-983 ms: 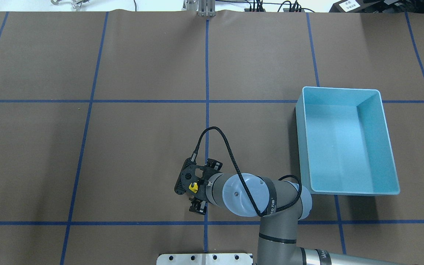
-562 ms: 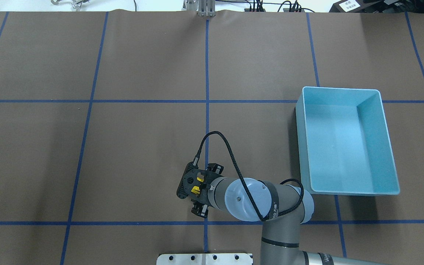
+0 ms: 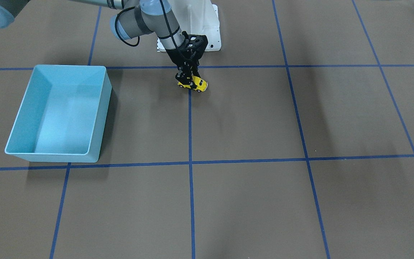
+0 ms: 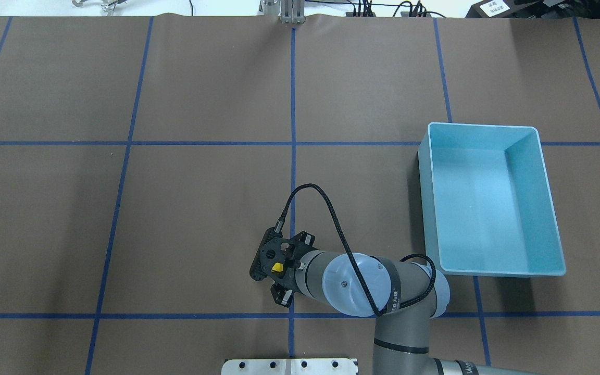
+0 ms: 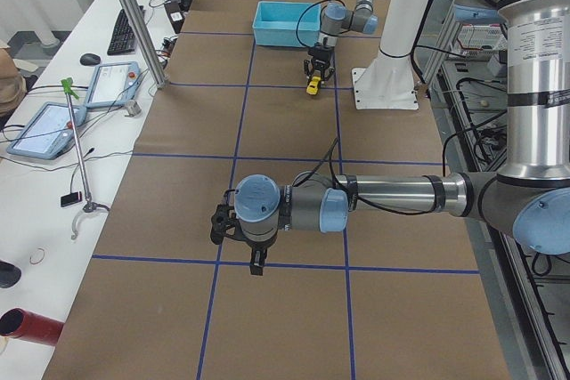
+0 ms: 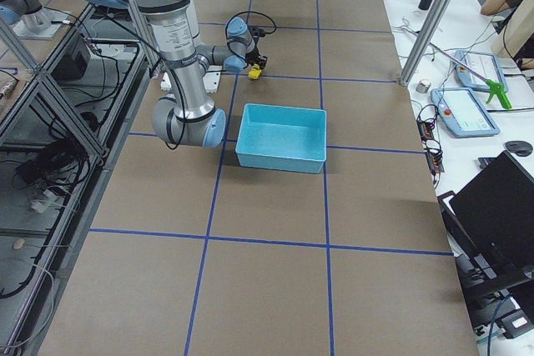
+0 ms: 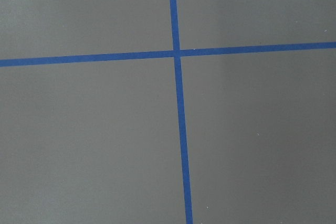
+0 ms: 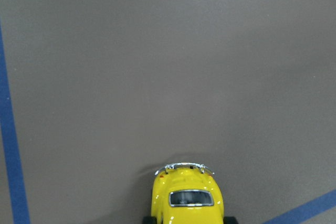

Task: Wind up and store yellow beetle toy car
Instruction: 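Lift the car with the right gripper and carry it over the bin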

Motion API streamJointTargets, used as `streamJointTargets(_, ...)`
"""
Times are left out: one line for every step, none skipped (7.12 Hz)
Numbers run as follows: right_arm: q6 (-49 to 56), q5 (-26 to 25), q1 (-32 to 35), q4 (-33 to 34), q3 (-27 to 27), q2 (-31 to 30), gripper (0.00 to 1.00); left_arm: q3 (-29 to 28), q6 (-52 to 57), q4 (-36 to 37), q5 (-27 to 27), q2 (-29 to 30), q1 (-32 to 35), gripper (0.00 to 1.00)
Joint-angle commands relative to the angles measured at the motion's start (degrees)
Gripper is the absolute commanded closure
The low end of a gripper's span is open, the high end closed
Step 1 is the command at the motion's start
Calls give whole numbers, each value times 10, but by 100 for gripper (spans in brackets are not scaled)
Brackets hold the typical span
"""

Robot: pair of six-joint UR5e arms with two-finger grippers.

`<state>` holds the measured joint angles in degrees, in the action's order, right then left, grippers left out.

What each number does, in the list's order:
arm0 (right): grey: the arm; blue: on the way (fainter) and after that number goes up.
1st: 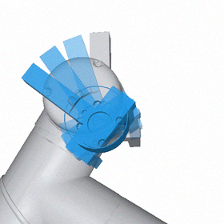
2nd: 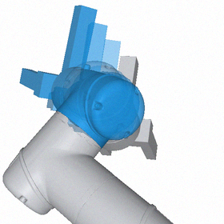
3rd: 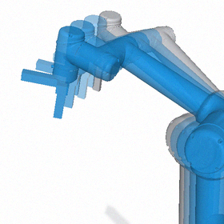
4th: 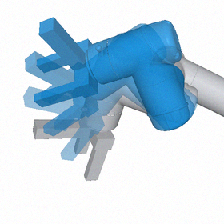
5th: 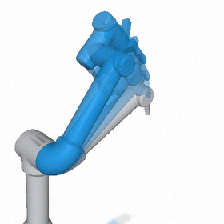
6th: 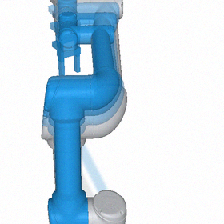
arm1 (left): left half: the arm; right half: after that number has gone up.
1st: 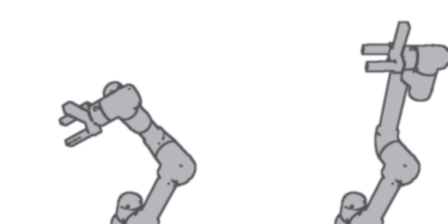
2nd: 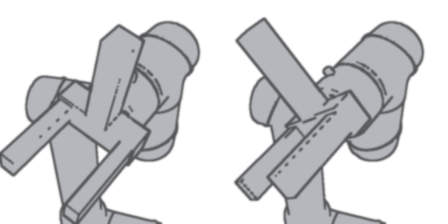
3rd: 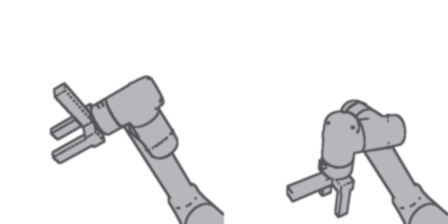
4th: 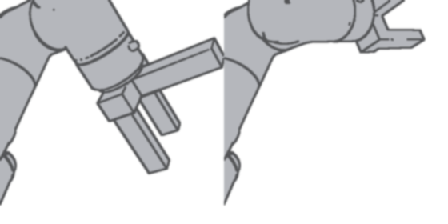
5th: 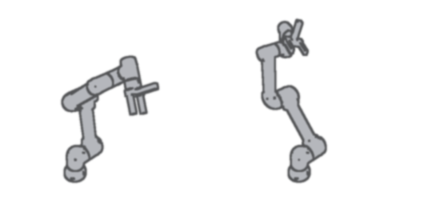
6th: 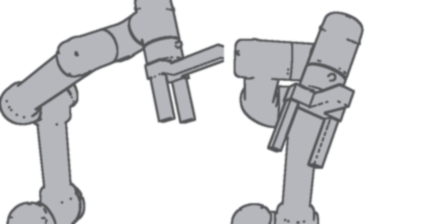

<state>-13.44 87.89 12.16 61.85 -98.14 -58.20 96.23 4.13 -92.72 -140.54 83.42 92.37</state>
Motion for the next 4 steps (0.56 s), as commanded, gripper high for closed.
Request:
streamJointTargets(-2,14,15,61,-69,7,100,0,0,0,0,1,0,0)
streamJointTargets(7,62,49,103,-104,10,100,0,0,0,0,1,0,0)
streamJointTargets(24,125,105,151,-141,12,100,0,0,0,0,1,0,0)
streamJointTargets(81,199,172,200,-173,8,100,0,0,0,0,1,0,0)
